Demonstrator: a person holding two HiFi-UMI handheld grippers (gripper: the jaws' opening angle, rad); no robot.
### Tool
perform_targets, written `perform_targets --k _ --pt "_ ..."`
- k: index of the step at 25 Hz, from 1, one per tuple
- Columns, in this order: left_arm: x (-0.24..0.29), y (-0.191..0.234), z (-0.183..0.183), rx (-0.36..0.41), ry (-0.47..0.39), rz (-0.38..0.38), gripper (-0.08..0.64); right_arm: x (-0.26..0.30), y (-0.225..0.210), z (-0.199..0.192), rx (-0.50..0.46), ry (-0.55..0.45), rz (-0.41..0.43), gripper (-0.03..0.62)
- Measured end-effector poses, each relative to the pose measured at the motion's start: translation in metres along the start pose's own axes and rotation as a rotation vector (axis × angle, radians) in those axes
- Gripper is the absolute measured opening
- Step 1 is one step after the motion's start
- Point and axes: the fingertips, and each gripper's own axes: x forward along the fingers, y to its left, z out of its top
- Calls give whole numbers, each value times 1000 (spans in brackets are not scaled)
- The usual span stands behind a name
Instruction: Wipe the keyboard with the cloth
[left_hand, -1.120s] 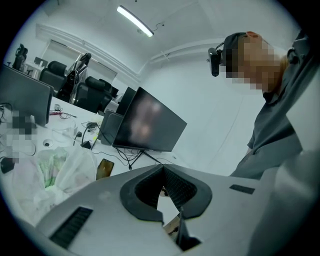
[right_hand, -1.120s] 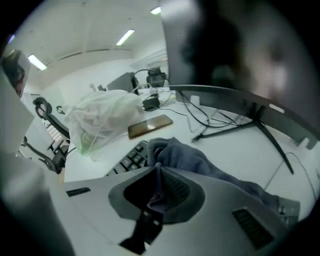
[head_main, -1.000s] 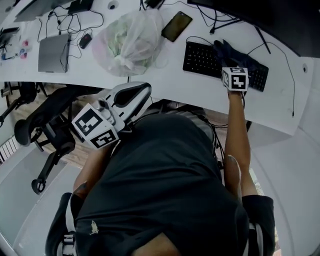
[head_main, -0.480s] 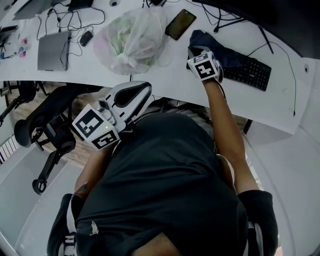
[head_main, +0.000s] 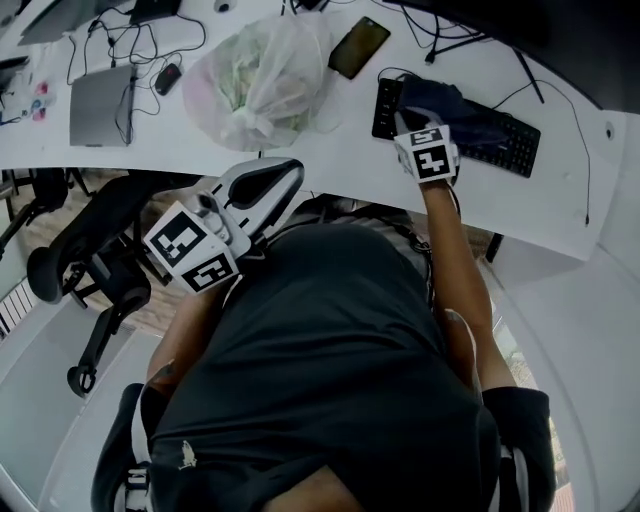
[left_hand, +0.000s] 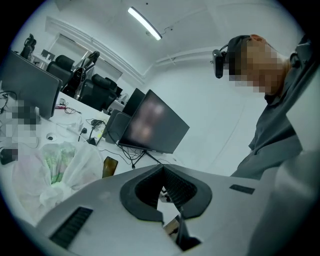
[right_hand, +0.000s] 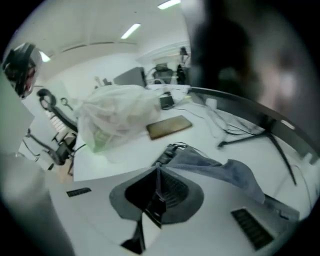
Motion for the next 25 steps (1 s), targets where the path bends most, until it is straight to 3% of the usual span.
perform_targets --k 3,5,9,12,14,17,19,21,23,25 --pt "4 -4 1 35 24 -5 5 33 59 8 -99 32 146 21" --pt "2 -3 2 42 27 2 5 31 43 -6 -29 39 137 20" --pt "0 4 3 10 9 6 5 -20 -47 -59 143 48 -38 20" --pt "3 6 3 2 4 -2 5 -52 -89 -86 188 122 -192 20" --pt "6 7 2 -5 5 -5 5 -46 -59 -63 150 100 -132 20" --pt "12 3 3 -1 14 -14 5 -6 48 -19 14 75 162 20" --pt "16 -3 3 23 26 -16 5 17 90 -16 -37 116 265 20" --pt "19 -6 4 43 33 -11 5 26 82 -24 -18 140 250 20" --pt "19 -6 2 40 34 -3 5 14 47 -39 62 123 208 20" --pt "20 -3 2 20 30 -1 5 -12 -9 -65 132 120 102 20"
